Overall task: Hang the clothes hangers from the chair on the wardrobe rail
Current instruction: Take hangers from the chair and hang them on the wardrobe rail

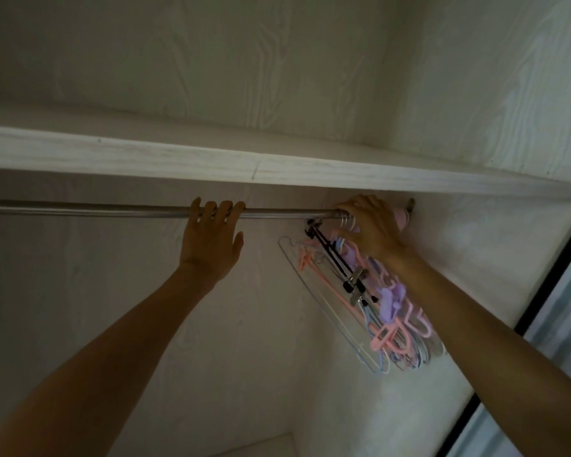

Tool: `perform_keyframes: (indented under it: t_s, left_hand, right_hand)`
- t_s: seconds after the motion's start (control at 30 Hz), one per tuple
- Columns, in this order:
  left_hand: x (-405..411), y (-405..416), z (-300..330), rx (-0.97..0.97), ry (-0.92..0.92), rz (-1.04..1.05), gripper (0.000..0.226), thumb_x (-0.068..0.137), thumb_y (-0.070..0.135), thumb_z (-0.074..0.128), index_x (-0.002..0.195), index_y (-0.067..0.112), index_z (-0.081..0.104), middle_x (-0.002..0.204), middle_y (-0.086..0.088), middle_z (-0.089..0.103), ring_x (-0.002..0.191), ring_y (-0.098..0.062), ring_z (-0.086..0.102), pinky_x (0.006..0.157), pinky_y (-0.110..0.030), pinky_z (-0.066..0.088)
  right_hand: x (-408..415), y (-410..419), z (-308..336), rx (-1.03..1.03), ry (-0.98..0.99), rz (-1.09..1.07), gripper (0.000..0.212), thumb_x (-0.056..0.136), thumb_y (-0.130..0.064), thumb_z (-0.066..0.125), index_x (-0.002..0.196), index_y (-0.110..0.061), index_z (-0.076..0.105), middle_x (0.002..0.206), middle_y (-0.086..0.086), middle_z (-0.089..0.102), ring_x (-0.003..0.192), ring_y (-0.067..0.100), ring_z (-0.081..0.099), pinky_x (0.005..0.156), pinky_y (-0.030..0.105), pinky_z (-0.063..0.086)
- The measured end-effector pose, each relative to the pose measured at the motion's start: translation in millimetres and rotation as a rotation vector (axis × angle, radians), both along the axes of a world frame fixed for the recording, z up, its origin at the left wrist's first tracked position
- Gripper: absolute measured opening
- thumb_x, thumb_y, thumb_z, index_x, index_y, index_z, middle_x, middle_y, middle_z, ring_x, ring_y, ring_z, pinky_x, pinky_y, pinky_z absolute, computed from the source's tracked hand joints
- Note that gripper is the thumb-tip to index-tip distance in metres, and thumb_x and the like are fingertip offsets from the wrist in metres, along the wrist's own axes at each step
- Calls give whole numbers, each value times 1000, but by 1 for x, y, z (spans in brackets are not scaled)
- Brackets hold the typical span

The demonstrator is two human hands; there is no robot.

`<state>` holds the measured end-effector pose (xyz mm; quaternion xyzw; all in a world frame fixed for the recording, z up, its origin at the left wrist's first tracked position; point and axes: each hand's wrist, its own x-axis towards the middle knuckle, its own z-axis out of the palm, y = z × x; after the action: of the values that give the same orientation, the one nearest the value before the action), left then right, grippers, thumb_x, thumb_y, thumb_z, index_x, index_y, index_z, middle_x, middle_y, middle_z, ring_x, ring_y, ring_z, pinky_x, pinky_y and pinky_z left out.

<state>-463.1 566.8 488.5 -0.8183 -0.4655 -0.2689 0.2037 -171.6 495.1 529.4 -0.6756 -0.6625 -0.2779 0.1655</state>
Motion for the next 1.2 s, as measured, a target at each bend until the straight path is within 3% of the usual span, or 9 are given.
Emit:
perform_keyframes:
  t_s: [0.2, 0.3, 0.37, 0.47, 0.57, 0.63, 0.7, 0.9, 1.2]
  left_hand:
    - [3, -2, 0, -8, -8, 37, 56, 95, 37, 38, 146, 19, 23, 145, -5, 38, 134, -28, 34, 119, -47, 8]
    - [4, -7, 0, -40, 22, 60, 64, 96, 39, 36, 150, 18, 8, 158, -6, 14, 146, -26, 12, 119, -47, -6]
    - [6, -16, -5, -1, 21, 4, 72, 93, 35, 44, 151, 18, 5, 160, -7, 5, 148, -25, 5, 118, -47, -7]
    - [18, -46, -22, 76, -110, -181, 68, 83, 25, 59, 145, 15, 33, 149, -9, 36, 138, -28, 34, 118, -47, 10]
    - [35, -85, -51, -169, -172, -280, 44, 90, 30, 48, 131, 15, 52, 121, -7, 64, 108, -25, 60, 106, -39, 36]
    - [43, -111, -73, -356, -162, -325, 36, 92, 31, 44, 124, 18, 56, 113, -3, 67, 96, -23, 64, 88, -34, 47]
    - [57, -148, -100, -482, -75, -404, 31, 92, 31, 45, 119, 22, 58, 115, 1, 66, 98, -22, 65, 83, -31, 48]
    - [92, -221, -148, -628, -10, -554, 26, 90, 29, 48, 113, 26, 60, 117, 4, 64, 106, -20, 62, 87, -28, 46]
    - [175, -400, -251, -919, 179, -747, 25, 89, 27, 48, 111, 26, 61, 112, 7, 66, 106, -18, 61, 88, -24, 43]
  right_hand:
    - [-1, -2, 0, -26, -8, -21, 56, 78, -43, 68, 128, -20, 55, 126, 7, 55, 115, 28, 47, 95, 37, 32]
    - [-9, -16, -1, -1, 15, -22, 62, 78, -43, 70, 132, -17, 51, 132, 8, 53, 120, 29, 46, 98, 35, 30]
    - [-17, -32, -4, 90, -37, -2, 58, 72, -35, 74, 123, -14, 59, 121, 11, 60, 111, 33, 55, 89, 31, 26]
    - [-26, -67, -14, 98, -62, 4, 49, 65, -28, 74, 112, -15, 65, 114, 11, 63, 104, 34, 58, 88, 32, 27]
    - [-40, -114, -41, 107, -5, -51, 34, 70, -25, 69, 104, -16, 67, 108, 7, 64, 101, 31, 57, 88, 32, 32]
    - [-51, -154, -67, 173, 38, -37, 22, 75, -23, 64, 95, -18, 69, 103, 3, 65, 96, 27, 58, 85, 33, 37]
    - [-55, -210, -100, 145, 59, -123, 20, 79, -29, 58, 94, -22, 69, 101, 0, 65, 94, 22, 57, 83, 31, 38]
    - [-58, -333, -178, 30, 147, -241, 17, 85, -34, 59, 91, -22, 70, 95, 0, 65, 91, 15, 56, 85, 26, 37]
    - [-24, -563, -312, -167, 518, -674, 23, 83, -41, 55, 86, -25, 70, 88, -3, 66, 78, 21, 63, 73, 30, 47]
